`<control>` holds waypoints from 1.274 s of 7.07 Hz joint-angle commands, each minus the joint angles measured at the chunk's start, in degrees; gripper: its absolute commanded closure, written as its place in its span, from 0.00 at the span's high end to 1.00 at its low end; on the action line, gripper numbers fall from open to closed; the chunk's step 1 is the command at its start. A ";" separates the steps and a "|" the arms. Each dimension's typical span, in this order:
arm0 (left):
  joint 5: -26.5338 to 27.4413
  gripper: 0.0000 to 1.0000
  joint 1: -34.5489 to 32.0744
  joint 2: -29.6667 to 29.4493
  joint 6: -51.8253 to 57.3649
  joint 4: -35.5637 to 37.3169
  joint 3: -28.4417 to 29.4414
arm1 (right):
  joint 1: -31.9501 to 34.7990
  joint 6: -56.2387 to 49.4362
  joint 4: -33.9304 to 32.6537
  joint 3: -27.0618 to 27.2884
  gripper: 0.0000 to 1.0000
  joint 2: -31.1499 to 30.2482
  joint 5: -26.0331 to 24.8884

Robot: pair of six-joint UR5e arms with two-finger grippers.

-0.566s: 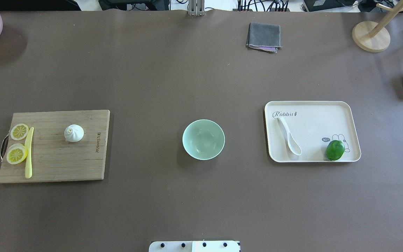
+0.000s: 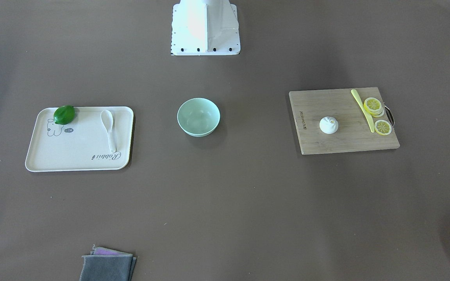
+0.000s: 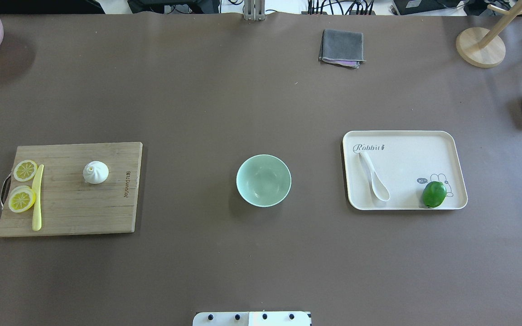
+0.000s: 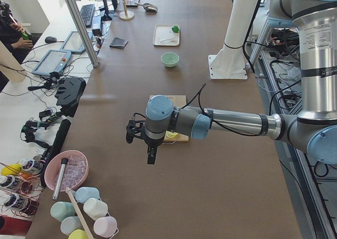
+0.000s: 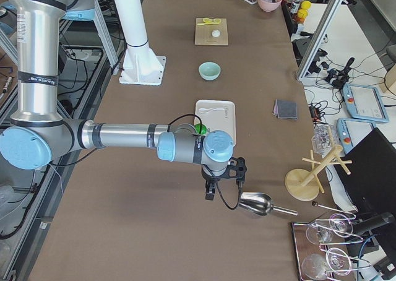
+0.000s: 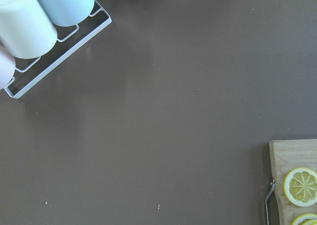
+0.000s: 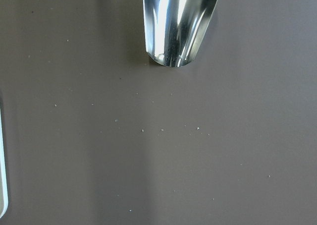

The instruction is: Put spoon and bun in bowl

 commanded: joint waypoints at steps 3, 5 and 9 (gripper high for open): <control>-0.05 0.98 0.08 -0.08 0.00 0.00 0.16 | -0.09 0.09 0.00 0.18 1.00 0.29 -0.30; 0.74 0.98 0.16 -0.61 0.00 0.18 -0.10 | -0.09 0.70 0.00 0.18 1.00 0.03 -0.30; 0.39 0.98 0.16 -0.61 -0.09 0.09 -0.36 | 0.00 0.79 0.00 0.36 1.00 -0.41 -0.57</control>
